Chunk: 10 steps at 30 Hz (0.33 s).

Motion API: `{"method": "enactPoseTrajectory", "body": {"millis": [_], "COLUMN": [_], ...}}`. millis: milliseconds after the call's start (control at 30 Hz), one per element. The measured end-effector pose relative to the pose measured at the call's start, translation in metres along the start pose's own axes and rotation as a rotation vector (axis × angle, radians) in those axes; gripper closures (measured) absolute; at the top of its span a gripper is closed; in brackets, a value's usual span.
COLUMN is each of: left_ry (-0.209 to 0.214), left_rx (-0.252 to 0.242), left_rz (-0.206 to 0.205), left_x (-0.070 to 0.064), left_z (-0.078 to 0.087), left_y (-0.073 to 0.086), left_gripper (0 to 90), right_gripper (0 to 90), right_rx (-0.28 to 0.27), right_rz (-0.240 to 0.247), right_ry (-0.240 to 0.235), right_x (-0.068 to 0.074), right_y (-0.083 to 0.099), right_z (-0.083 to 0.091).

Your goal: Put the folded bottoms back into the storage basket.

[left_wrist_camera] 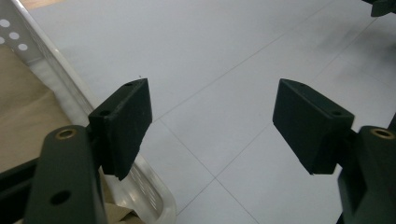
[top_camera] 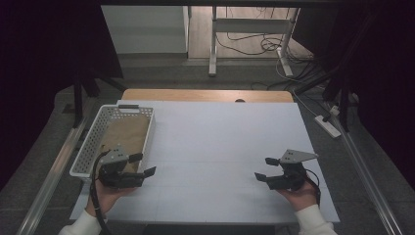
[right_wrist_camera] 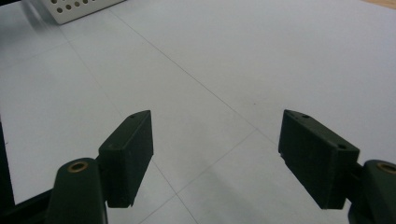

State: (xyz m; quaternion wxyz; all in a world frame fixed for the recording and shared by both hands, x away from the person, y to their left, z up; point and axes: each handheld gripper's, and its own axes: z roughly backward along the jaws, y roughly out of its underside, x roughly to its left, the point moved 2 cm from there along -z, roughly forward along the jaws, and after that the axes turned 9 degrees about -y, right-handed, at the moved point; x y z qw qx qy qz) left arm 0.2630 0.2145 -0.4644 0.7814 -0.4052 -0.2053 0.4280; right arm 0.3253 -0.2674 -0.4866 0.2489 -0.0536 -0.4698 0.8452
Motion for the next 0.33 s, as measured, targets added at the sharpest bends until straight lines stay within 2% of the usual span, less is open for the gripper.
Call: {"method": "enactPoseTrajectory", "body": {"millis": [100,333], "left_ry": [-0.001,0.004], "left_rx": [-0.001,0.019], "left_rz": [-0.003,-0.039], "left_x": [-0.002,-0.011], "left_z": [-0.001,-0.007], "left_y": [0.000,0.000], "left_gripper": [26.0,22.7], "right_gripper": [25.1,23.5], "right_rx": [0.001,-0.002], "right_rz": [0.009,0.018], "right_ry": [0.001,-0.001], "right_x": [0.000,0.001], "right_y": [0.000,-0.001], "right_z": [0.000,0.000]}}
